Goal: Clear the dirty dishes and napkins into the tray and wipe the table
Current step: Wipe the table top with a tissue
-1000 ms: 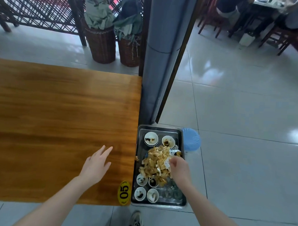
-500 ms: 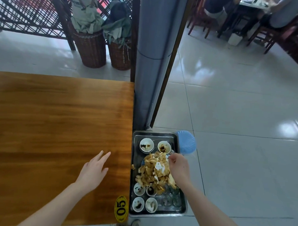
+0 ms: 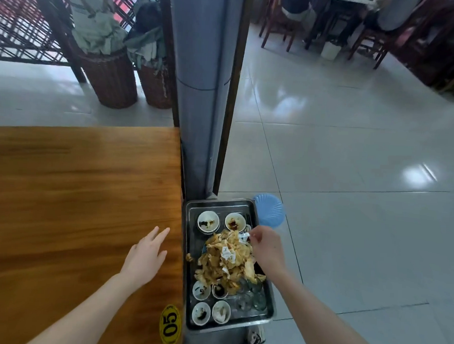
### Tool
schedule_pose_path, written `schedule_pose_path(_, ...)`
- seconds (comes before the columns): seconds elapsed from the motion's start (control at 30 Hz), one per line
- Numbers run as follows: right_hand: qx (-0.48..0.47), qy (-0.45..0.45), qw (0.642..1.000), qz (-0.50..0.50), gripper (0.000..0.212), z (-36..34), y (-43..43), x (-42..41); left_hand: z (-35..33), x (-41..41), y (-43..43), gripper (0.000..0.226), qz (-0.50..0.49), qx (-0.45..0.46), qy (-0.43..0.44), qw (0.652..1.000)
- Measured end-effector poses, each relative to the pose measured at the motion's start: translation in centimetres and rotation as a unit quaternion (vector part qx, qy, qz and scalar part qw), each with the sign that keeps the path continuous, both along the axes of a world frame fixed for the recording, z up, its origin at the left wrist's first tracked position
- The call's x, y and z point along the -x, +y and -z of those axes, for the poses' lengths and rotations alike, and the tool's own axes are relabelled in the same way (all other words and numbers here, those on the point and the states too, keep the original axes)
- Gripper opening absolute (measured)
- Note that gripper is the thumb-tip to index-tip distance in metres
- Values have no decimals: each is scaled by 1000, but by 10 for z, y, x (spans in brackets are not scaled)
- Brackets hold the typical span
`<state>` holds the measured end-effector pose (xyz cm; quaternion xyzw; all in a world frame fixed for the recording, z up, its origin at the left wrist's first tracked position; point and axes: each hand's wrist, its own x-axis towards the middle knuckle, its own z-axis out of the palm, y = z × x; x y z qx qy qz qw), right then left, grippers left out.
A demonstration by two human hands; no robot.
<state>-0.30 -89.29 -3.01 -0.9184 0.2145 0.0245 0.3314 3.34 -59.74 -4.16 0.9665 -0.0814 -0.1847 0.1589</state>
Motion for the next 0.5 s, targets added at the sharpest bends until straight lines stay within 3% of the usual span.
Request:
schedule_pose_path(0.2,-12,9,999,-37,16,1,-60,-20,1,-5,-52,62,-53,0,-9,999)
schedule_pose_path(0.5,-39,48,983,-174,17,-3,-155,-43,-2,52,-150,59,-233,13,-7,972)
